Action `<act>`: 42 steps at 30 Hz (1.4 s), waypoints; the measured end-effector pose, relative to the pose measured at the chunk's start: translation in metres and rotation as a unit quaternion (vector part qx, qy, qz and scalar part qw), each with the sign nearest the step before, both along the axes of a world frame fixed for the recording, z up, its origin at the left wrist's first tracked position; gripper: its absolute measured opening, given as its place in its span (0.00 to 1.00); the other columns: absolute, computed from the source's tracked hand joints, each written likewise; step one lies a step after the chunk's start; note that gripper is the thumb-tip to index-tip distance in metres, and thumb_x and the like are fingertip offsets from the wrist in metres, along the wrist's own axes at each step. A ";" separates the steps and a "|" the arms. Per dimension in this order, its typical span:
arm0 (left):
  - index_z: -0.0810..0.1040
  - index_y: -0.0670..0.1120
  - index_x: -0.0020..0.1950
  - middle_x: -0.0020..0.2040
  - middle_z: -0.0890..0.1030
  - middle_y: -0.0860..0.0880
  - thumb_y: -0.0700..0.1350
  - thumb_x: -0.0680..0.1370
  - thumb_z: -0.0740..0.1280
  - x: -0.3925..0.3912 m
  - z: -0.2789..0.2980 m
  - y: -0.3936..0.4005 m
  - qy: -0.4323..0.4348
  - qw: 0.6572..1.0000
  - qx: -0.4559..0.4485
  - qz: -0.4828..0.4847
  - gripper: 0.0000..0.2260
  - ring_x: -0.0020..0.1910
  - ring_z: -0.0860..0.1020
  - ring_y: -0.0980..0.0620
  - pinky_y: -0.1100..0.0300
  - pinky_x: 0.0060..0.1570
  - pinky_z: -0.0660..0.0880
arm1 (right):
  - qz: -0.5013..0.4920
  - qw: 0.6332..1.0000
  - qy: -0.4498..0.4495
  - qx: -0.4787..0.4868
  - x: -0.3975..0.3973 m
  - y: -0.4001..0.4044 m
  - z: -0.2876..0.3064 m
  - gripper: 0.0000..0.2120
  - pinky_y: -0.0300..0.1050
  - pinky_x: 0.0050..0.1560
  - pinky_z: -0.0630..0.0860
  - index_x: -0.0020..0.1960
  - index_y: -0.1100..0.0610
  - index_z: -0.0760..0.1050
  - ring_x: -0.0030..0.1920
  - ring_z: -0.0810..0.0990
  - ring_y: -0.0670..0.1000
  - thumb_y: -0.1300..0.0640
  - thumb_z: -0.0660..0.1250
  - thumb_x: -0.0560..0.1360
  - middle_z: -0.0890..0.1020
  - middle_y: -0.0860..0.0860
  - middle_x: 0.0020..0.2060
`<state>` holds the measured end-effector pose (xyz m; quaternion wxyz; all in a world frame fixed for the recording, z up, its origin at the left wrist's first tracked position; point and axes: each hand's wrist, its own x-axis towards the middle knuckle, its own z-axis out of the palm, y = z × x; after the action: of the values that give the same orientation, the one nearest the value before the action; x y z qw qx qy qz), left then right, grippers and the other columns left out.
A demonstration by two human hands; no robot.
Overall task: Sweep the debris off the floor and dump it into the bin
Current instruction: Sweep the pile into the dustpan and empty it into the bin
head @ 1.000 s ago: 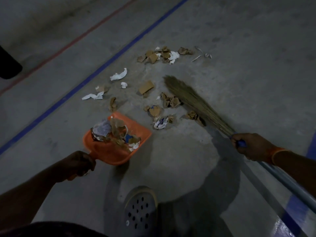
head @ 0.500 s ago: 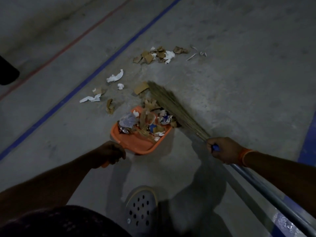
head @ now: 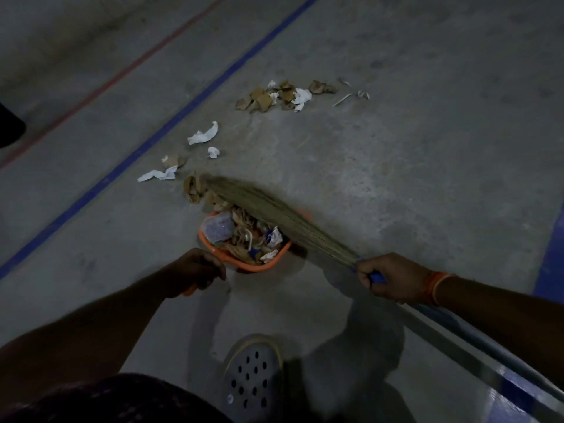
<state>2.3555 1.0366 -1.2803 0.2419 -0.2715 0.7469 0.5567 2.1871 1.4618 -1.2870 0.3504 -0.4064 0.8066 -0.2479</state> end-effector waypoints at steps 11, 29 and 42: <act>0.79 0.33 0.43 0.26 0.72 0.42 0.27 0.79 0.58 -0.007 0.010 -0.003 0.025 0.996 -0.027 0.076 0.11 0.18 0.68 0.56 0.67 0.17 0.63 | -0.076 0.995 -0.064 -0.032 0.003 0.002 0.016 0.10 0.39 0.28 0.77 0.39 0.54 0.75 0.27 0.76 0.44 0.67 0.65 0.73 0.78 0.51 0.32; 0.84 0.40 0.41 0.27 0.73 0.41 0.30 0.80 0.62 -0.034 0.025 -0.021 0.097 0.986 -0.017 0.135 0.14 0.20 0.68 0.52 0.69 0.19 0.61 | -0.152 0.979 -0.096 -0.099 -0.035 -0.044 0.066 0.10 0.48 0.29 0.78 0.39 0.57 0.75 0.27 0.77 0.52 0.71 0.64 0.73 0.77 0.57 0.31; 0.84 0.43 0.38 0.24 0.73 0.47 0.29 0.78 0.60 -0.011 0.168 -0.002 0.115 0.957 -0.013 0.267 0.17 0.22 0.68 0.53 0.63 0.29 0.64 | -0.177 0.956 -0.209 -0.105 -0.017 -0.155 0.247 0.11 0.46 0.27 0.73 0.39 0.58 0.73 0.24 0.74 0.55 0.73 0.63 0.74 0.75 0.57 0.32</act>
<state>2.3442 1.0348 -1.1125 -0.0065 -0.3986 0.6768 0.6188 2.1700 1.3065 -1.0400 0.4169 -0.2304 0.7442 -0.4683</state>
